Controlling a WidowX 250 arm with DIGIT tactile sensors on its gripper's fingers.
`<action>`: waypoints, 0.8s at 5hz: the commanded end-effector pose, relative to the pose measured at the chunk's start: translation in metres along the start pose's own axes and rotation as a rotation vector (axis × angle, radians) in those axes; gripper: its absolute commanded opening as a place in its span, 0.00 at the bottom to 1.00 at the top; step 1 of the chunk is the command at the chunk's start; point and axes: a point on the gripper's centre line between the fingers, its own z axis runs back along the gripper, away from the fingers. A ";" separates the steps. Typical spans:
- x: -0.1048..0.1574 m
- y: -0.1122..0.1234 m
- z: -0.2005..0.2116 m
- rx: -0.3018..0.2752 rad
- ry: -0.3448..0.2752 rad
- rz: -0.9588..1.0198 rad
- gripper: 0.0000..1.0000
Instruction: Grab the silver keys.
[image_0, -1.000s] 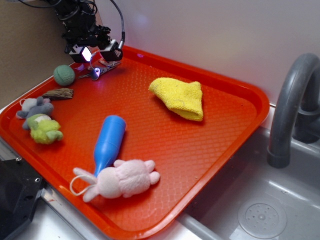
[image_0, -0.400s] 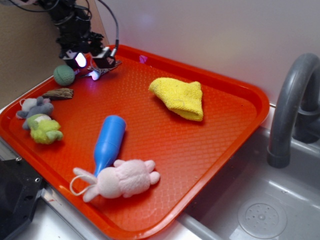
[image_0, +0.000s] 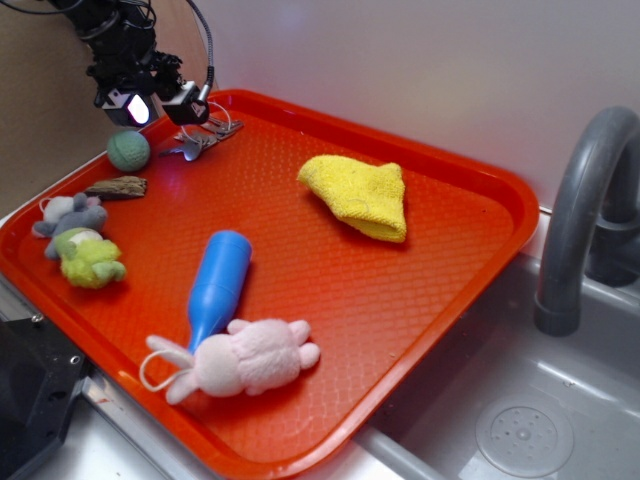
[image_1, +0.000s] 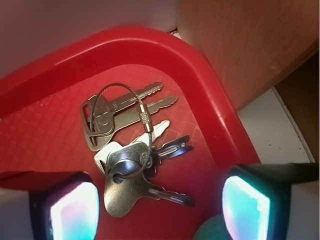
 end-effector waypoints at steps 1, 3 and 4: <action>0.021 -0.007 0.002 0.010 -0.040 -0.063 1.00; 0.034 -0.011 -0.016 -0.009 -0.034 -0.070 0.00; 0.033 -0.015 -0.021 -0.004 -0.023 -0.069 0.00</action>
